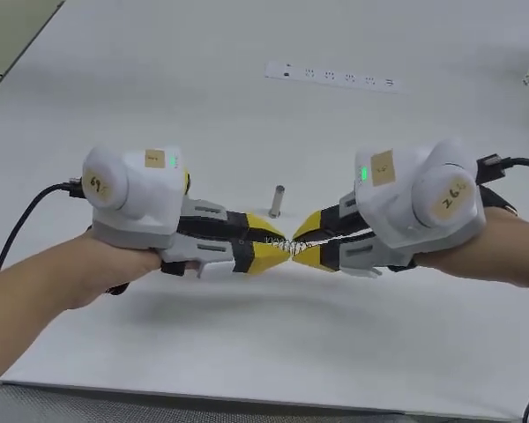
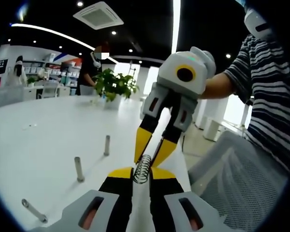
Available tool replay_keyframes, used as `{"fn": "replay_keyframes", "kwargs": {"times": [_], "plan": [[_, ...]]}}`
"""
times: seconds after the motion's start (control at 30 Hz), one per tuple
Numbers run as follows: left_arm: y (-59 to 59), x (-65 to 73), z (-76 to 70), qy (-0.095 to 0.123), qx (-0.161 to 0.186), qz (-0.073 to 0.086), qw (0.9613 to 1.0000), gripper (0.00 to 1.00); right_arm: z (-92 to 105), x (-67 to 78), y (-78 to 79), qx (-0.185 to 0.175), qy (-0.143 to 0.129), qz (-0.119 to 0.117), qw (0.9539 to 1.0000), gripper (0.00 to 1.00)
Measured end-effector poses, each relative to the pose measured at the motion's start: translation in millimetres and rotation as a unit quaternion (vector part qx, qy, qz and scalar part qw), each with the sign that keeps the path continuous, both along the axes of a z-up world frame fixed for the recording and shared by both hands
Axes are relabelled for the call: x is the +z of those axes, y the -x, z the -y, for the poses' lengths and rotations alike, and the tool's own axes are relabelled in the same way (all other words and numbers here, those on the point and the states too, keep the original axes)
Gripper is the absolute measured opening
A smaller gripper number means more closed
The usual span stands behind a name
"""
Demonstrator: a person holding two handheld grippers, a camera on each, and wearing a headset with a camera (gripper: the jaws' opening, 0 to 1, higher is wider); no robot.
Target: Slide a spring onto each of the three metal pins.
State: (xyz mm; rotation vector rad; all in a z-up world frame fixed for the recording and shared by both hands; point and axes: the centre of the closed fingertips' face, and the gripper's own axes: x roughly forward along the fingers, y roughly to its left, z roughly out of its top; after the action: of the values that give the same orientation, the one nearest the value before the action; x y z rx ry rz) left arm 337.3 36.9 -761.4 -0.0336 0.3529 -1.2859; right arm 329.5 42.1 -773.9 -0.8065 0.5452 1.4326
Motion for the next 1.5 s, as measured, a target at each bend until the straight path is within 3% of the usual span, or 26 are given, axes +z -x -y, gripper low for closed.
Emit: {"fn": "replay_keyframes", "kwargs": {"times": [0.57,1.13,1.27,1.5], "plan": [[11.4,-5.0,3.7,-0.009,-0.024,-0.005,0.9997,0.03,3.1,-6.5,9.6,-0.005,0.007,-0.01,0.9999,0.08],[11.6,-2.0,3.9,-0.005,-0.021,-0.008,0.9997,0.02,1.3,-5.1,9.5,-0.004,0.004,-0.005,1.0,0.09],[11.0,-0.1,2.4,-0.001,-0.017,-0.01,0.9998,0.02,3.5,-4.8,11.6,-0.017,-0.005,-0.021,0.9996,0.14],[10.2,4.4,-2.5,0.006,-0.014,-0.013,0.9998,0.02,15.5,-9.3,8.6,-0.039,-0.012,-0.02,0.999,0.15]]}}
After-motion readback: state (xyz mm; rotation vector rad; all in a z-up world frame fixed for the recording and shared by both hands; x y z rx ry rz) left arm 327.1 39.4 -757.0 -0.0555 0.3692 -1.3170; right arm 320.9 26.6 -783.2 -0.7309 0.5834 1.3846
